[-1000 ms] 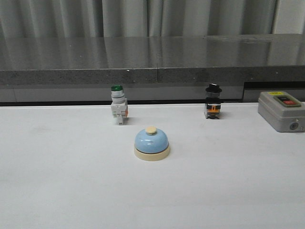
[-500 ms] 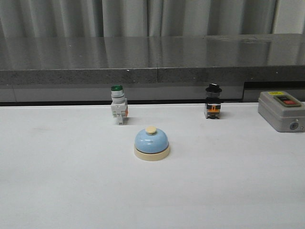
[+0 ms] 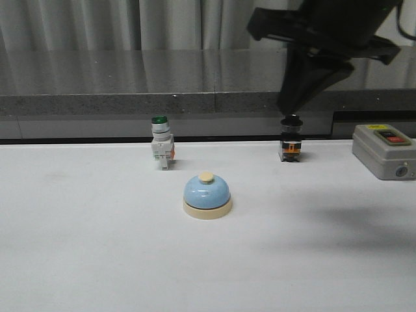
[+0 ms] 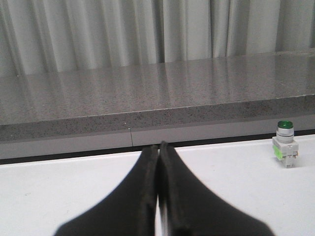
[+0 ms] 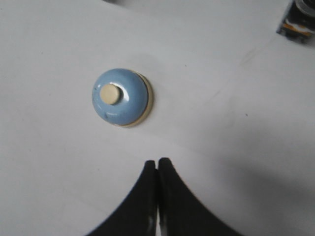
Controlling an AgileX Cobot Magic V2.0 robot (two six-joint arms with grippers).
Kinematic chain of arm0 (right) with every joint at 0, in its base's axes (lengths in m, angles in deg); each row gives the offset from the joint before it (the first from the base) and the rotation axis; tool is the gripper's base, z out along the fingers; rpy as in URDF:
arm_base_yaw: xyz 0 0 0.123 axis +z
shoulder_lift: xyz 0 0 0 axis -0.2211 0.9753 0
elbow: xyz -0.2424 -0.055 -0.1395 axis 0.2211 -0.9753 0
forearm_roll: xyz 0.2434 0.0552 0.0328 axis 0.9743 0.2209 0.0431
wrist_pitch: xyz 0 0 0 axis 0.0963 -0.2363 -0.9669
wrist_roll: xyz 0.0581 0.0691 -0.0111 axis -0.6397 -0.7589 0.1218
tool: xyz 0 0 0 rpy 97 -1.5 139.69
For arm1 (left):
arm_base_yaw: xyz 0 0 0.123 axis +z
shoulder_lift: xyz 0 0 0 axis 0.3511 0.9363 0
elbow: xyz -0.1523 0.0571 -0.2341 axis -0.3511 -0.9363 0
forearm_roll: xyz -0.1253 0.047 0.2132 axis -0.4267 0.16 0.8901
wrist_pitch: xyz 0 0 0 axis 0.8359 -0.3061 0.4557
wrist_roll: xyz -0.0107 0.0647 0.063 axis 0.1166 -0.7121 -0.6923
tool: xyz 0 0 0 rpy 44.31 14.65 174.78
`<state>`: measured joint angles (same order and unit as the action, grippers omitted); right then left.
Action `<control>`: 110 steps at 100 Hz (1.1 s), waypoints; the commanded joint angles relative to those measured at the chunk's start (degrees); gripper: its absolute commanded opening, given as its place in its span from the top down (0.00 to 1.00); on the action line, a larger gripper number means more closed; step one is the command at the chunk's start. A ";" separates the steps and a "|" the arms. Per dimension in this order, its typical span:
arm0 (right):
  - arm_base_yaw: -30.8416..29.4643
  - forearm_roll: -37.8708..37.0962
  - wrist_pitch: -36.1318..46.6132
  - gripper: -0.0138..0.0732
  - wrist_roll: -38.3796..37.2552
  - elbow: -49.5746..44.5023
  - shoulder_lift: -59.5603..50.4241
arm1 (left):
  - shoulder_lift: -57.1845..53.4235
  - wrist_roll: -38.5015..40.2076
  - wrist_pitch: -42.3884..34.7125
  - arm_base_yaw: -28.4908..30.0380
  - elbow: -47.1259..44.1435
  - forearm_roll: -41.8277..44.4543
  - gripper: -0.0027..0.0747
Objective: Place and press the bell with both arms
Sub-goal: 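Move the closed right gripper above the bell's cream button, then lower the right gripper tips onto the bell button to press it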
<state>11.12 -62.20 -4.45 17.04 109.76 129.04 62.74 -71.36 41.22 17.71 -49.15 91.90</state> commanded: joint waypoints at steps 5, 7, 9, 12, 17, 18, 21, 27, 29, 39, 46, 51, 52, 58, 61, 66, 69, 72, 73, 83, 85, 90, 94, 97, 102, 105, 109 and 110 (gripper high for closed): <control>1.93 0.88 2.13 0.91 0.88 6.84 2.88 | -1.74 0.92 -4.50 0.30 -2.36 -0.07 0.99; 2.25 0.88 2.13 0.91 0.88 7.58 3.37 | -1.74 0.92 -4.50 0.30 -2.36 -0.07 0.99; 2.43 0.88 2.13 0.91 0.88 8.29 4.06 | -1.74 0.92 -4.50 0.30 -2.36 -0.07 0.99; 2.88 0.88 2.13 0.91 0.88 9.21 5.15 | -1.74 0.92 -4.50 0.30 -2.36 -0.07 0.99; 3.49 0.88 2.03 0.91 0.88 10.83 6.65 | -1.74 0.92 -4.50 0.30 -2.36 -0.07 0.99; 3.58 0.88 2.03 0.91 0.88 11.28 6.85 | -1.74 0.92 -4.50 0.30 -2.36 -0.07 0.99; 4.03 0.88 1.99 0.91 0.88 12.11 7.65 | -1.74 0.92 -4.50 0.30 -2.36 -0.07 0.99; 4.70 0.88 1.99 0.91 0.88 13.77 9.28 | -1.74 0.92 -4.50 0.30 -2.36 -0.07 0.99; 4.93 0.88 1.99 0.91 0.88 14.11 9.76 | -1.74 0.92 -4.50 0.30 -2.36 -0.07 0.99; 5.85 0.88 1.31 0.91 0.88 16.48 11.89 | -1.74 0.92 -4.50 0.30 -2.36 -0.07 0.99; 6.38 0.93 0.93 0.91 0.88 17.55 13.14 | -1.74 0.92 -4.50 0.30 -2.36 -0.07 0.99; 6.58 0.93 0.80 0.91 0.88 17.88 13.78 | -1.74 0.92 -4.50 0.30 -2.36 -0.07 0.99; 6.67 0.93 0.80 0.91 0.88 17.93 13.99 | -1.74 0.92 -4.50 0.30 -2.36 -0.07 0.99; 6.81 0.93 0.58 0.91 0.88 18.19 14.57 | -1.74 0.92 -4.50 0.30 -2.36 -0.07 0.99; 6.86 0.93 0.48 0.91 0.88 18.30 14.72 | -1.74 0.92 -4.50 0.30 -2.36 -0.07 0.99; 6.86 0.93 0.44 0.91 0.88 18.30 15.27 | -1.74 0.92 -4.50 0.30 -2.36 -0.07 0.99; 6.86 0.93 0.44 0.91 0.88 18.30 15.43 | -1.74 0.92 -4.50 0.30 -2.36 -0.07 0.99; 6.86 0.93 0.35 0.91 0.88 18.30 15.76 | -1.74 0.92 -4.50 0.30 -2.36 -0.07 0.99; 6.86 0.93 0.36 0.91 0.88 18.30 15.87 | -1.74 0.92 -4.50 0.30 -2.36 -0.07 0.99; 6.86 0.98 0.06 0.91 0.88 18.30 16.76 | -1.74 0.92 -4.50 0.30 -2.36 -0.07 0.99; 6.86 0.98 -0.03 0.91 0.88 18.30 16.96 | -1.74 0.92 -4.50 0.30 -2.36 -0.07 0.99; 6.86 0.98 -0.23 0.91 0.88 18.30 17.34 | -1.74 0.92 -4.50 0.30 -2.36 -0.07 0.99; 6.86 0.98 -0.30 0.91 0.88 18.30 17.56 | -1.74 0.92 -4.50 0.30 -2.36 -0.07 0.99; 6.86 0.98 -0.35 0.91 0.88 18.30 17.64 | -1.74 0.92 -4.50 0.30 -2.36 -0.07 0.99; 6.86 0.98 -0.35 0.91 0.88 18.30 17.64 | -1.74 0.92 -4.50 0.30 -2.36 -0.07 0.99; 6.86 0.98 -0.35 0.91 0.88 18.30 17.64 | -1.74 0.92 -4.50 0.30 -2.36 -0.07 0.99; 6.86 0.98 -0.29 0.91 0.88 18.30 17.62 | -1.74 0.92 -4.50 0.30 -2.36 -0.07 0.99; 6.86 0.98 -0.29 0.91 0.88 18.30 17.62 | -1.74 0.92 -4.50 0.30 -2.36 -0.07 0.99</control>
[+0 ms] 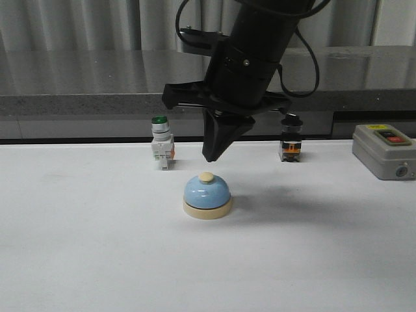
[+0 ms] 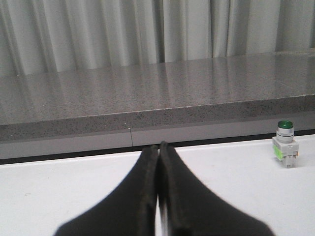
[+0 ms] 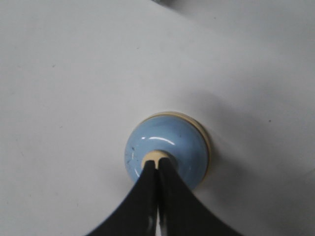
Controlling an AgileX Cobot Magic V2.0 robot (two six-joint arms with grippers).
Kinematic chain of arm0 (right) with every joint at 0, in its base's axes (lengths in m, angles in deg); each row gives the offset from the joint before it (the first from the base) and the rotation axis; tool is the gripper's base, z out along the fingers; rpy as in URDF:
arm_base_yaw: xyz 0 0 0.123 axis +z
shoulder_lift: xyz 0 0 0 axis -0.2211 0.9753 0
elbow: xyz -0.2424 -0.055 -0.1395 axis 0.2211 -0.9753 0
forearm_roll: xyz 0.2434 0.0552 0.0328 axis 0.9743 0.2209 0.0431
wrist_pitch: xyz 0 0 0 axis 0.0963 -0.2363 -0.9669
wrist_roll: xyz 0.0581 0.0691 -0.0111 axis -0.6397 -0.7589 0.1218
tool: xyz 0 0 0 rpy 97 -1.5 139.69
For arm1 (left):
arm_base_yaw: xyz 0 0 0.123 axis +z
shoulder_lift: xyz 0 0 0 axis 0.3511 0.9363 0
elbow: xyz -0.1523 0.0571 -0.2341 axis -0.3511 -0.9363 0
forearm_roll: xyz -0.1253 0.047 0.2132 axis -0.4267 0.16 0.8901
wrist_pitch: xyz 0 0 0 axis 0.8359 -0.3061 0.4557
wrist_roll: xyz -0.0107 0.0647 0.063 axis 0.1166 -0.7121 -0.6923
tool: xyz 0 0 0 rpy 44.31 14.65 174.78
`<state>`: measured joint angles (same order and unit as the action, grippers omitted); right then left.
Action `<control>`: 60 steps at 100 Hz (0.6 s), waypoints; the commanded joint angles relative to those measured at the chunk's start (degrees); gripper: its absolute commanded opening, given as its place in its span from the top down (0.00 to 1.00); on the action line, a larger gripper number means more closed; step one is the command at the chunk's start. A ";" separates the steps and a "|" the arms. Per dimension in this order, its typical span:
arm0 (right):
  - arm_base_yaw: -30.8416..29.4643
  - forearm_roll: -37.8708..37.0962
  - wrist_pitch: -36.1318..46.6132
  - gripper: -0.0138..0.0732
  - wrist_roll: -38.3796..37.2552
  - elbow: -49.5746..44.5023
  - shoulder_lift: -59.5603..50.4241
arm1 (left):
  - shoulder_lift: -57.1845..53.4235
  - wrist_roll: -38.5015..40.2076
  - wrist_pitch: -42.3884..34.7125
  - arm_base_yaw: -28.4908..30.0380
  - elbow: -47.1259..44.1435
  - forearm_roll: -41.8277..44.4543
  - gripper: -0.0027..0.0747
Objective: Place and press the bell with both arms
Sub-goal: 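Lower the right gripper tips onto the bell button to press it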
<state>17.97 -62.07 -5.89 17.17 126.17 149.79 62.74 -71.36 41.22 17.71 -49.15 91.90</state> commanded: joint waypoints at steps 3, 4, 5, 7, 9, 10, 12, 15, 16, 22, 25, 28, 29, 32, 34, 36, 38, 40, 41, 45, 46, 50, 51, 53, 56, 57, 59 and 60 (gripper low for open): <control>0.02 0.85 1.15 0.91 0.75 1.89 -3.12 | -1.74 0.92 -4.50 0.30 -2.36 -0.07 0.99; 0.02 0.85 1.15 0.91 0.75 1.89 -3.12 | -1.74 0.92 -4.50 0.30 -2.36 -0.07 0.99; 0.02 0.85 1.15 0.91 0.75 1.89 -3.12 | -1.74 0.92 -4.50 0.30 -2.36 -0.07 0.99; 0.02 0.85 1.15 0.91 0.75 1.89 -3.12 | -1.74 0.92 -4.50 0.30 -2.36 -0.07 0.99; 0.02 0.85 1.15 0.91 0.75 1.89 -3.12 | -1.74 0.92 -4.50 0.30 -2.36 -0.07 0.99; 0.02 0.85 1.15 0.91 0.75 1.89 -3.12 | -1.74 0.92 -4.50 0.30 -2.36 -0.07 0.99; 0.02 0.85 1.15 0.91 0.75 1.89 -3.12 | -1.74 0.92 -4.50 0.30 -2.36 -0.07 0.99; 0.02 0.90 1.15 0.91 0.75 1.89 -3.12 | -1.74 0.92 -4.50 0.30 -2.36 -0.07 0.99; 0.02 0.90 1.15 0.91 0.75 1.89 -3.12 | -1.74 0.92 -4.50 0.30 -2.36 -0.07 0.99; 0.02 0.90 1.15 0.91 0.75 1.89 -3.12 | -1.74 0.92 -4.50 0.30 -2.36 -0.07 0.99; 0.02 0.90 1.15 0.91 0.75 1.89 -3.12 | -1.74 0.92 -4.50 0.30 -2.36 -0.07 0.99; 0.02 0.90 1.15 0.91 0.75 1.89 -3.12 | -1.74 0.92 -4.50 0.30 -2.36 -0.07 0.99; 0.02 0.90 1.15 0.91 0.75 1.89 -3.12 | -1.74 0.92 -4.50 0.30 -2.36 -0.07 0.99; 0.02 0.90 1.15 0.91 0.75 1.89 -3.12 | -1.74 0.92 -4.50 0.30 -2.36 -0.07 0.99; 0.02 0.90 1.15 0.91 0.75 1.89 -3.12 | -1.74 0.92 -4.50 0.30 -2.36 -0.07 0.99; 0.02 0.96 1.15 0.91 0.75 1.89 -3.12 | -1.74 0.92 -4.50 0.30 -2.36 -0.07 0.99; 0.02 1.03 1.15 0.91 0.75 1.89 -3.12 | -1.74 0.92 -4.50 0.30 -2.36 -0.07 0.99; 0.02 1.13 1.15 0.91 0.75 1.89 -3.12 | -1.74 0.92 -4.50 0.30 -2.36 -0.07 0.99; 0.02 1.13 1.15 0.91 0.75 1.89 -3.12 | -1.74 0.92 -4.50 0.30 -2.36 -0.07 0.99; 0.02 1.21 1.15 0.91 0.75 1.89 -3.12 | -1.74 0.92 -4.50 0.30 -2.36 -0.07 0.99; 0.02 1.21 1.15 0.91 0.75 1.89 -3.12 | -1.74 0.92 -4.50 0.30 -2.36 -0.07 0.99; 0.02 1.27 1.15 0.91 0.75 1.89 -3.12 | -1.74 0.92 -4.50 0.30 -2.36 -0.07 0.99; 0.02 1.27 1.15 0.91 0.75 1.89 -3.12 | -1.74 0.92 -4.50 0.30 -2.36 -0.07 0.99; 0.02 1.27 1.15 0.91 0.75 1.89 -3.12 | -1.74 0.92 -4.50 0.30 -2.36 -0.07 0.99; 0.02 1.27 1.15 0.91 0.75 1.89 -3.12 | -1.74 0.92 -4.50 0.30 -2.36 -0.07 0.99; 0.02 1.27 1.15 0.91 0.75 1.89 -3.12 | -1.74 0.92 -4.50 0.30 -2.36 -0.07 0.99; 0.02 1.27 1.15 0.91 0.75 1.89 -3.12 | -1.74 0.92 -4.50 0.30 -2.36 -0.07 0.99; 0.02 1.27 1.15 0.91 0.75 1.89 -3.12 | -1.74 0.92 -4.50 0.30 -2.36 -0.07 0.99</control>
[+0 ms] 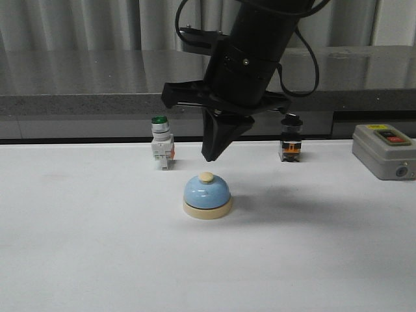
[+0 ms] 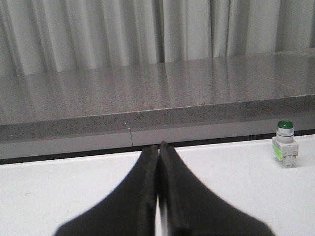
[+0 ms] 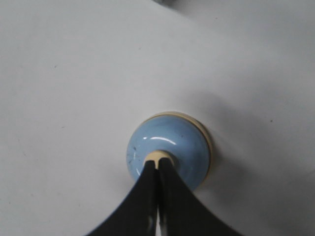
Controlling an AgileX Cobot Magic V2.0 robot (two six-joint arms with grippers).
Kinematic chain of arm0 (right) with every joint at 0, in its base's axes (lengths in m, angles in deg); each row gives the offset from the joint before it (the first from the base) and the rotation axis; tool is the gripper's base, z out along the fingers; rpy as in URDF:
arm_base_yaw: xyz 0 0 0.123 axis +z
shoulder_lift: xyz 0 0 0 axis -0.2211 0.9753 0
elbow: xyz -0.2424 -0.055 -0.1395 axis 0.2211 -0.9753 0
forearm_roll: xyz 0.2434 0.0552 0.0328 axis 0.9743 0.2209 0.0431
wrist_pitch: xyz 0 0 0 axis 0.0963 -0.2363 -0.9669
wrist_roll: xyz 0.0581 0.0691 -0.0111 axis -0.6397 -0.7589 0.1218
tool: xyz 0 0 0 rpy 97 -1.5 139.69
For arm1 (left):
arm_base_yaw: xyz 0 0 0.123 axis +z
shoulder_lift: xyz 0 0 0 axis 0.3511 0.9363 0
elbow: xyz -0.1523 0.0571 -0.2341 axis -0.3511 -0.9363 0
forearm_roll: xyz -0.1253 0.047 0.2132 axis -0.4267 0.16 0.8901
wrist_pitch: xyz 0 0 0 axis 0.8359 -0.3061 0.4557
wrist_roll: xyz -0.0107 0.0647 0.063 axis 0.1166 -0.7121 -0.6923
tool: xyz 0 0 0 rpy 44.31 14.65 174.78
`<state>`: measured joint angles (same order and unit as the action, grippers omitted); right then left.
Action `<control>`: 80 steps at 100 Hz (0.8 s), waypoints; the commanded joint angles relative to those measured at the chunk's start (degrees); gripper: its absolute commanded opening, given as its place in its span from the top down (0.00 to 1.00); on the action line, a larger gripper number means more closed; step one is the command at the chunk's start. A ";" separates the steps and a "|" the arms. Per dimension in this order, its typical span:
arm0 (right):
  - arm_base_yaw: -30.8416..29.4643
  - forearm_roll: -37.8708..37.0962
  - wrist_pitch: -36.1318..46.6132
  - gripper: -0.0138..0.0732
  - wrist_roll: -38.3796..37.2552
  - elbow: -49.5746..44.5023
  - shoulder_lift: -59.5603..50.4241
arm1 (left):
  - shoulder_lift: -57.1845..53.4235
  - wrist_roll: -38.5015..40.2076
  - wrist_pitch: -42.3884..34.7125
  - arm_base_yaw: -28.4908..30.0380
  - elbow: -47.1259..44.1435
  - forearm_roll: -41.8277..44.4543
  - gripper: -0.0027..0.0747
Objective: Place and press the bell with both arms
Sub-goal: 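Lower the right gripper tips onto the bell button to press it, then raise the right gripper up and away from the bell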
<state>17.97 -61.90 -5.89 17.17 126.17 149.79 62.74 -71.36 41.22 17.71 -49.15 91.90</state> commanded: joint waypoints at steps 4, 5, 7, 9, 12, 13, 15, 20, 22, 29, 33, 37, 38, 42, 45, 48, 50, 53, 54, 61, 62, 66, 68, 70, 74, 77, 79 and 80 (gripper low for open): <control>0.02 1.10 1.15 0.91 0.75 1.89 -3.12 | -1.74 0.92 -4.50 0.30 -2.36 -0.07 0.99; 0.02 1.10 1.15 0.91 0.75 1.89 -3.12 | -1.74 0.92 -4.50 0.30 -2.36 -0.07 0.99; 0.02 1.10 1.15 0.91 0.75 1.89 -3.12 | -1.74 0.92 -4.50 0.30 -2.36 -0.07 0.99; 0.02 1.10 1.15 0.91 0.75 1.89 -3.12 | -1.74 0.92 -4.50 0.30 -2.36 -0.07 0.99; 0.02 1.10 1.15 0.91 0.75 1.89 -3.12 | -1.74 0.92 -4.50 0.30 -2.36 -0.07 0.99; 0.02 1.10 1.15 0.91 0.75 1.89 -3.12 | -1.74 0.92 -4.50 0.30 -2.36 -0.07 0.99; 0.02 1.10 1.15 0.91 0.75 1.89 -3.12 | -1.74 0.92 -4.50 0.30 -2.36 -0.07 0.99; 0.02 1.10 1.15 0.91 0.75 1.89 -3.12 | -1.74 0.92 -4.50 0.30 -2.36 -0.07 0.99; 0.02 1.10 1.15 0.91 0.75 1.89 -3.12 | -1.74 0.92 -4.50 0.30 -2.36 -0.07 0.99; 0.02 1.10 1.15 0.91 0.75 1.89 -3.12 | -1.74 0.92 -4.50 0.30 -2.36 -0.07 0.99; 0.04 1.09 1.15 0.91 0.75 1.89 -3.02 | -1.74 0.92 -4.50 0.30 -2.36 -0.07 0.99; 0.04 1.09 1.15 0.91 0.75 1.89 -2.90 | -1.74 0.92 -4.50 0.30 -2.36 -0.07 0.99; 0.04 1.09 1.15 0.91 0.75 1.89 -2.83 | -1.74 0.92 -4.50 0.30 -2.36 -0.07 0.99; 0.04 1.09 1.15 0.91 0.75 1.89 -2.51 | -1.74 0.92 -4.50 0.30 -2.36 -0.07 0.99; 0.04 1.09 1.09 0.91 0.75 1.89 -2.09 | -1.74 0.92 -4.50 0.30 -2.36 -0.07 0.99; 0.04 1.09 1.04 0.91 0.75 1.89 -1.63 | -1.74 0.92 -4.50 0.30 -2.36 -0.07 0.99; 0.04 1.09 0.96 0.91 0.75 1.89 -1.30 | -1.74 0.92 -4.50 0.30 -2.36 -0.07 0.99; 0.04 1.09 0.88 0.91 0.75 1.89 -0.78 | -1.74 0.92 -4.50 0.30 -2.36 -0.07 0.99; 0.04 1.09 0.88 0.91 0.75 1.89 -0.64 | -1.74 0.92 -4.50 0.30 -2.36 -0.07 0.99; 0.04 1.09 0.43 0.91 0.75 1.89 0.57 | -1.74 0.92 -4.50 0.30 -2.36 -0.07 0.99; 0.04 1.09 0.30 0.91 0.75 1.89 0.80 | -1.74 0.92 -4.50 0.30 -2.36 -0.07 0.99; 0.04 1.09 0.06 0.91 0.75 1.89 1.09 | -1.74 0.92 -4.50 0.30 -2.36 -0.07 0.99; 0.04 1.09 -0.15 0.91 0.75 1.89 1.26 | -1.74 0.92 -4.50 0.30 -2.36 -0.07 0.99; 0.04 1.09 -0.22 0.91 0.75 1.89 1.26 | -1.74 0.92 -4.50 0.30 -2.36 -0.07 0.99; 0.04 1.09 -0.22 0.91 0.75 1.89 1.26 | -1.74 0.92 -4.50 0.30 -2.36 -0.07 0.99; 0.04 1.09 -0.14 0.91 0.75 1.89 1.26 | -1.74 0.92 -4.50 0.30 -2.36 -0.07 0.99; 0.04 1.09 -0.14 0.91 0.75 1.98 1.20 | -1.74 0.92 -4.50 0.30 -2.36 -0.07 0.99; 0.04 1.09 -0.14 0.91 0.75 2.01 1.20 | -1.74 0.92 -4.50 0.30 -2.36 -0.07 0.99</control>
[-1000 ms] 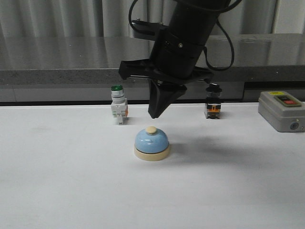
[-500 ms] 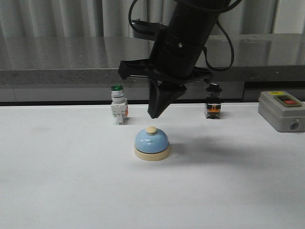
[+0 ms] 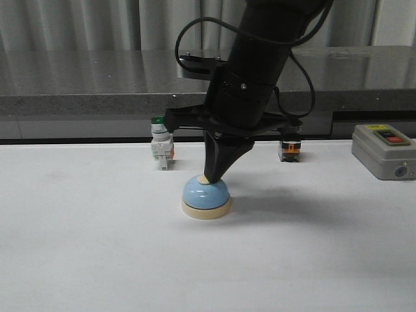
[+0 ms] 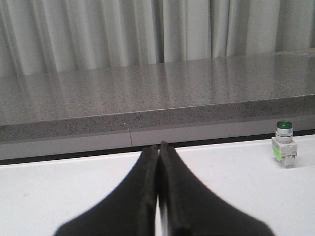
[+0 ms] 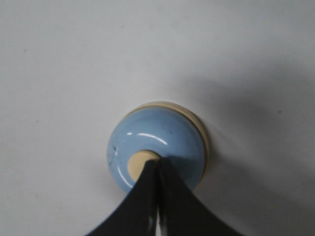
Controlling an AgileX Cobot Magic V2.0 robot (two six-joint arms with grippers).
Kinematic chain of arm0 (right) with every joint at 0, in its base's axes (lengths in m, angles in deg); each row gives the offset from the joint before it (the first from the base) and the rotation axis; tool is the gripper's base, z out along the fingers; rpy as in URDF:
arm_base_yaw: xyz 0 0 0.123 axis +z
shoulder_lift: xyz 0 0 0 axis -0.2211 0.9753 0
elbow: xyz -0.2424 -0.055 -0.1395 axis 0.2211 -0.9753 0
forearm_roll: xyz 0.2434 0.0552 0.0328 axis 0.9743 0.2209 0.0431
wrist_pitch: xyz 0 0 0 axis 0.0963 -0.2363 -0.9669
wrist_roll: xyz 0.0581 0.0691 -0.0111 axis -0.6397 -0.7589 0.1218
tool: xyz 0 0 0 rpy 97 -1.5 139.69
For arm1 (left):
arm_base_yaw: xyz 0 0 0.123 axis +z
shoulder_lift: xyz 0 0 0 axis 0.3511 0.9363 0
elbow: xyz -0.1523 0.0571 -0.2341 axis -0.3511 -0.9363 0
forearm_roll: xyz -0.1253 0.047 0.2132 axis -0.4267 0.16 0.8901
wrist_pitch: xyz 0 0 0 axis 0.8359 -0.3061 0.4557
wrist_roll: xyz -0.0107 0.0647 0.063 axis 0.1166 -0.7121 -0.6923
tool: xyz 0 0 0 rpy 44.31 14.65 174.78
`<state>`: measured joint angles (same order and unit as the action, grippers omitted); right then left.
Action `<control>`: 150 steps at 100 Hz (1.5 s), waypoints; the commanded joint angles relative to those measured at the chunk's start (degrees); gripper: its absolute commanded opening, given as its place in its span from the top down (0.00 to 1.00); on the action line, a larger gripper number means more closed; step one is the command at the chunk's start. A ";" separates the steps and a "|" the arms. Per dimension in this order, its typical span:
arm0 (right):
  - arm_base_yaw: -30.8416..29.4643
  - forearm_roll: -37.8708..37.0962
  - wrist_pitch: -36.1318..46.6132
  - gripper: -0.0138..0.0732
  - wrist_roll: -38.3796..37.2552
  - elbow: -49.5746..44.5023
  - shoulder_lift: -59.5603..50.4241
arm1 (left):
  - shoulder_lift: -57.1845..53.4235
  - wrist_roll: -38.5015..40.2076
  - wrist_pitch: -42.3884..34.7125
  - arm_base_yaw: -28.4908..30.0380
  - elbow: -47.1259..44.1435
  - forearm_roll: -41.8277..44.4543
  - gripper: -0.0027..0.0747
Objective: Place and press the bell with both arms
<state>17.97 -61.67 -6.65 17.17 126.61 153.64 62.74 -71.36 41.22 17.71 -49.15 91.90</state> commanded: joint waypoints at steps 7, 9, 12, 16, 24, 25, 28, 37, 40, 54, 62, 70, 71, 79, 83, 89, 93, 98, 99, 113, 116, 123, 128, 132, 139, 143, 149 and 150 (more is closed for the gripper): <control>0.04 0.87 -0.19 0.91 0.75 2.21 -2.76 | -1.74 0.92 -4.50 0.30 -2.36 -0.07 0.99; 0.04 0.81 -0.71 0.91 0.75 2.58 -2.76 | -1.74 0.92 -4.50 0.30 -2.36 -0.07 0.99; 0.04 0.81 -1.63 0.91 0.75 3.16 -2.82 | -1.74 0.92 -4.50 0.30 -2.36 -0.07 0.99; 0.04 0.81 -2.54 0.91 0.75 4.13 -3.14 | -1.74 0.92 -4.50 0.30 -2.36 -0.07 0.99; -0.01 0.15 -3.41 0.91 0.75 5.58 -4.59 | -1.74 0.92 -4.50 0.30 -2.36 -0.07 0.99; -0.01 0.08 -3.41 0.91 0.75 5.75 -4.74 | -1.74 0.92 -4.50 0.30 -2.36 -0.07 0.99; -0.01 -0.28 -3.41 0.91 0.75 6.08 -5.48 | -1.74 0.92 -4.50 0.30 -2.36 -0.07 0.99; -0.18 -1.44 -2.94 0.91 0.75 6.21 -8.67 | -1.74 0.92 -4.50 0.30 -2.36 -0.07 0.99; -0.27 -1.81 -2.94 0.91 0.75 6.21 -9.66 | -1.74 0.92 -4.50 0.30 -2.36 -0.07 0.99; -1.46 -3.65 -3.77 0.91 0.75 5.96 -14.60 | -1.74 0.92 -4.50 0.30 -2.36 -0.07 0.99; -2.30 -5.14 -4.42 0.91 0.75 5.90 -17.39 | -1.74 0.92 -4.50 0.30 -2.36 -0.07 0.99; -3.38 -6.28 -5.39 0.91 0.75 5.90 -19.75 | -1.74 0.92 -4.50 0.30 -2.36 -0.07 0.99; -3.49 -6.43 -5.62 0.91 0.75 5.90 -20.13 | -1.74 0.92 -4.50 0.30 -2.36 -0.07 0.99; -4.84 -7.21 -6.87 0.91 0.75 5.45 -22.43 | -1.74 0.92 -4.50 0.30 -2.36 -0.07 0.99; -5.45 -7.58 -6.76 0.91 0.75 4.48 -23.87 | -1.74 0.92 -4.50 0.30 -2.36 -0.07 0.99; -6.73 -8.02 -5.93 0.91 0.75 2.42 -26.03 | -1.74 0.92 -4.50 0.30 -2.36 -0.07 0.99; -7.75 -8.07 -5.27 0.91 0.75 0.47 -27.82 | -1.74 0.92 -4.50 0.30 -2.36 -0.07 0.99; -8.92 -8.48 -4.14 0.91 0.75 -2.25 -30.04 | -1.74 0.92 -4.50 0.30 -2.36 -0.07 0.99; -9.09 -8.59 -3.75 0.91 0.75 -2.67 -30.72 | -1.74 0.92 -4.50 0.30 -2.36 -0.07 0.99; -13.06 -9.00 1.21 0.91 0.75 -12.36 -38.62 | -1.74 0.92 -4.50 0.30 -2.36 -0.07 0.99; -13.91 -9.05 2.55 0.91 0.75 -15.05 -40.37 | -1.74 0.92 -4.50 0.30 -2.36 -0.07 0.99; -16.13 -9.05 6.33 0.91 0.69 -20.60 -45.02 | -1.74 0.92 -4.50 0.30 -2.36 -0.07 0.99; -17.86 -9.05 9.16 0.91 0.69 -24.58 -48.48 | -1.74 0.92 -4.50 0.30 -2.36 -0.07 0.99; -18.87 -9.05 11.53 0.91 0.69 -27.94 -51.45 | -1.74 0.92 -4.50 0.30 -2.36 -0.07 0.99; -20.80 -9.05 14.96 0.91 0.69 -33.29 -56.57 | -1.74 0.92 -4.50 0.30 -2.36 -0.07 0.99; -21.85 -9.05 16.76 0.91 0.69 -35.81 -59.19 | -1.74 0.92 -4.50 0.30 -2.36 -0.07 0.99; -22.99 -9.05 18.82 0.91 0.69 -40.01 -63.88 | -1.74 0.92 -4.50 0.30 -2.36 -0.07 0.99; -23.23 -9.05 19.29 0.91 0.69 -40.43 -64.41 | -1.74 0.92 -4.50 0.30 -2.36 -0.07 0.99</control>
<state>-3.40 -70.44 5.05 17.30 89.60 96.19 62.74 -71.36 41.22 17.71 -49.15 91.90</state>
